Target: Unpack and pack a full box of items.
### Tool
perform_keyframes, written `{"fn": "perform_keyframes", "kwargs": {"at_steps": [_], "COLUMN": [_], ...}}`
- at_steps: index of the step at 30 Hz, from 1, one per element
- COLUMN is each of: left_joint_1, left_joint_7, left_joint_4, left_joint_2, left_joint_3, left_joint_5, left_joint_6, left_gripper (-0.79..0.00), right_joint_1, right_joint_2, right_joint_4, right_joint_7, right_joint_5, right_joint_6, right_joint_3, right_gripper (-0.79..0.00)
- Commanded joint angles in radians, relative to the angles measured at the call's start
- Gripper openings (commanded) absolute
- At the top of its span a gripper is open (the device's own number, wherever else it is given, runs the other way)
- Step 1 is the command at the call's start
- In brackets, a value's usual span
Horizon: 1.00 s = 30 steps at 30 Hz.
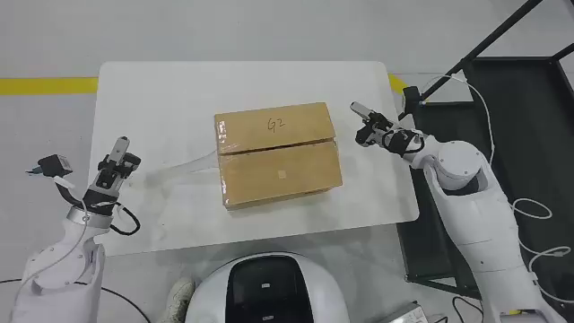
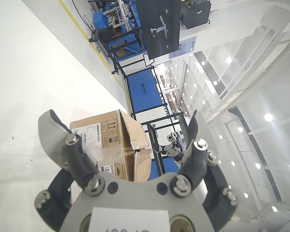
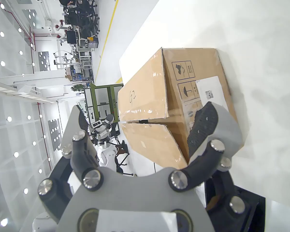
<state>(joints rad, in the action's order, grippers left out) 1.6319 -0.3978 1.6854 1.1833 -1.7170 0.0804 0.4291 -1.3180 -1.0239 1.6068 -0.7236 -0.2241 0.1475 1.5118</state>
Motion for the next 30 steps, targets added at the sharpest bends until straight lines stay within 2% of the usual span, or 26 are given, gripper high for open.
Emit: {"fn": "perform_keyframes", "kwargs": {"at_steps": [1,9,11,15,18,20,25,30], "left_joint_1": [0.000,0.000,0.000,-0.039,-0.085,-0.110,-0.181,-0.273], "left_joint_7": [0.000,0.000,0.000,-0.039,-0.120,-0.212,-0.484,-0.664], "left_joint_4": [0.000,0.000,0.000,-0.016,-0.050,-0.072,-0.142,-0.231], "left_joint_2": [0.000,0.000,0.000,-0.007,-0.016,-0.024,-0.046,-0.060], "left_joint_3": [0.000,0.000,0.000,0.007,-0.003,-0.006,-0.009,0.018], "left_joint_5": [0.000,0.000,0.000,-0.116,-0.130,-0.099,0.022,0.158], "left_joint_6": [0.000,0.000,0.000,0.015,0.053,0.090,0.166,0.177], "left_gripper": [-0.001,0.000,0.000,0.000,0.000,0.000,0.000,0.000], "right_joint_1": [0.000,0.000,0.001,0.035,0.056,0.071,0.131,0.198], "right_joint_2": [0.000,0.000,0.000,0.009,0.014,0.018,0.027,0.027], "right_joint_4": [0.000,0.000,-0.004,-0.031,-0.060,-0.094,-0.187,-0.273], "right_joint_7": [0.000,0.000,-0.039,-0.128,-0.217,-0.307,-0.615,-0.728], "right_joint_5": [0.000,0.000,-0.001,0.075,0.077,0.039,-0.064,-0.105], "right_joint_6": [0.000,0.000,-0.002,-0.023,-0.071,-0.107,-0.230,-0.301], "right_joint_3": [0.000,0.000,-0.016,-0.034,-0.036,-0.028,-0.043,-0.080], "right_gripper": [-0.001,0.000,0.000,0.000,0.000,0.000,0.000,0.000]}}
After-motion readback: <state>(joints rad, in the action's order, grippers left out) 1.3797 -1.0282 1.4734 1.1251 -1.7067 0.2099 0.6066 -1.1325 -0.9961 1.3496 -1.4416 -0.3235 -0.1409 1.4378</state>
